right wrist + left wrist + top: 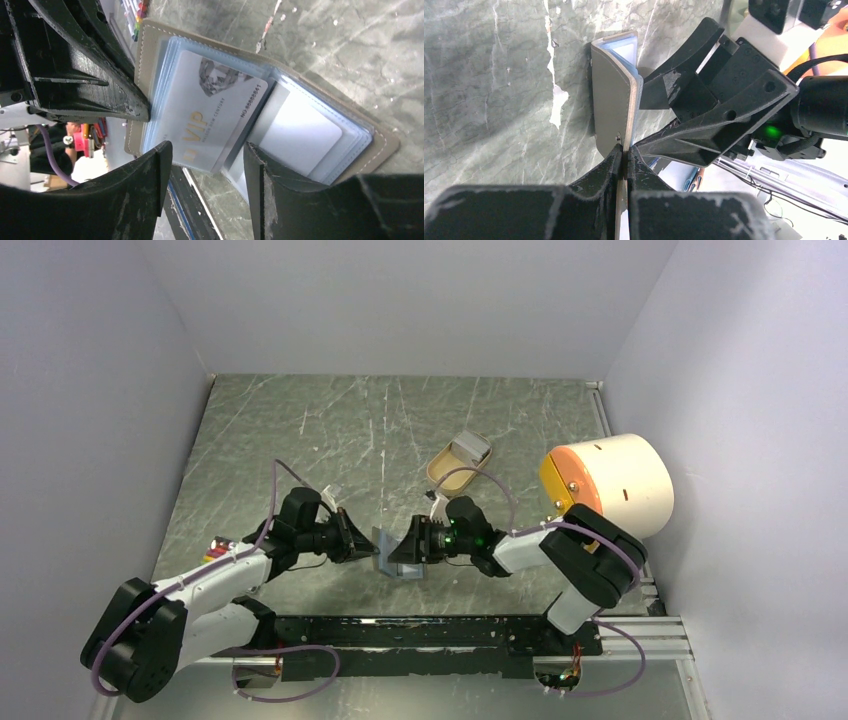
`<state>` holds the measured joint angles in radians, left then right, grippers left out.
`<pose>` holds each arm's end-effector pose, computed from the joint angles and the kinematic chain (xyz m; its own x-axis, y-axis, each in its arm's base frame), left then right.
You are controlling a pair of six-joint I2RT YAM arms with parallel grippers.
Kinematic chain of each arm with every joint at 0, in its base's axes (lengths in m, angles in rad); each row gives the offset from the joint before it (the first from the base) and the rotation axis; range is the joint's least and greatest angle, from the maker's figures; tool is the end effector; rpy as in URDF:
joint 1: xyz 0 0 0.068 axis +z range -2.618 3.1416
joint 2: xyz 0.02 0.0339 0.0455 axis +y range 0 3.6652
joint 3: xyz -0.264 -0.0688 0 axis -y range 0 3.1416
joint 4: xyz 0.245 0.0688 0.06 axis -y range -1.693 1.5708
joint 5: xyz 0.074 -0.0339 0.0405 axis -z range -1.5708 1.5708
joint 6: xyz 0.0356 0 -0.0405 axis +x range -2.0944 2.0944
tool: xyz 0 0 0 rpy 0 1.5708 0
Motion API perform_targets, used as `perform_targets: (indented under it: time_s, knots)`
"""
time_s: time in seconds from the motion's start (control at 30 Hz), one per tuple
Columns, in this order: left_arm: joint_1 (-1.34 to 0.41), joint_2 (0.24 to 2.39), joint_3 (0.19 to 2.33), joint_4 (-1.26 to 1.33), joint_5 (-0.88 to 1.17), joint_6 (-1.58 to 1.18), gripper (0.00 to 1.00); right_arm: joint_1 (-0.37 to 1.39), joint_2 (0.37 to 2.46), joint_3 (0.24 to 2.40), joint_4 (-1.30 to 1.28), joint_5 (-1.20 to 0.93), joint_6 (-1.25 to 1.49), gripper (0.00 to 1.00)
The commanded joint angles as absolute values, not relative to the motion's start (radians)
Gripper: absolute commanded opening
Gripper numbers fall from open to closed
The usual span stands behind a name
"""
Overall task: Put the credit cards into the card holder
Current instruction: Turn over the card slot in the card holder.
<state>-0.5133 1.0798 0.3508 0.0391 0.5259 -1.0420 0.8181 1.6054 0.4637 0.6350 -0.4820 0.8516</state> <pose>0.1646 -0.1133 0.1612 -0.9376 -0.3287 -0.1133 -0.0943 0.5540 -0.8271 0.1779 0.2141 0.1283 -0.9135 -0.0002 -0.4068 -0.3590 0.4706 0.8060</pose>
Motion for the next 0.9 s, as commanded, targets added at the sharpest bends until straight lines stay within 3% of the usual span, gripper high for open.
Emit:
perform_targets:
  time_s: [0.0,0.33,0.57,0.87]
  knots:
    - [-0.521,1.065,0.384,0.063,0.549,-1.046,0.09,0.811,1.638,0.394,0.883,-0.488,0.959,0.56]
    - [-0.555,1.096,0.392,0.146,0.563,-1.020,0.09,0.811,1.790,0.326,1.194,-0.472,1.131,0.29]
    - [-0.590,1.136,0.407,0.166,0.552,-1.008,0.09,0.809,1.759,0.317,1.104,-0.435,1.100,0.30]
    - [-0.630,1.224,0.429,0.237,0.586,-1.001,0.09,0.787,1.690,0.277,0.998,-0.357,1.049,0.38]
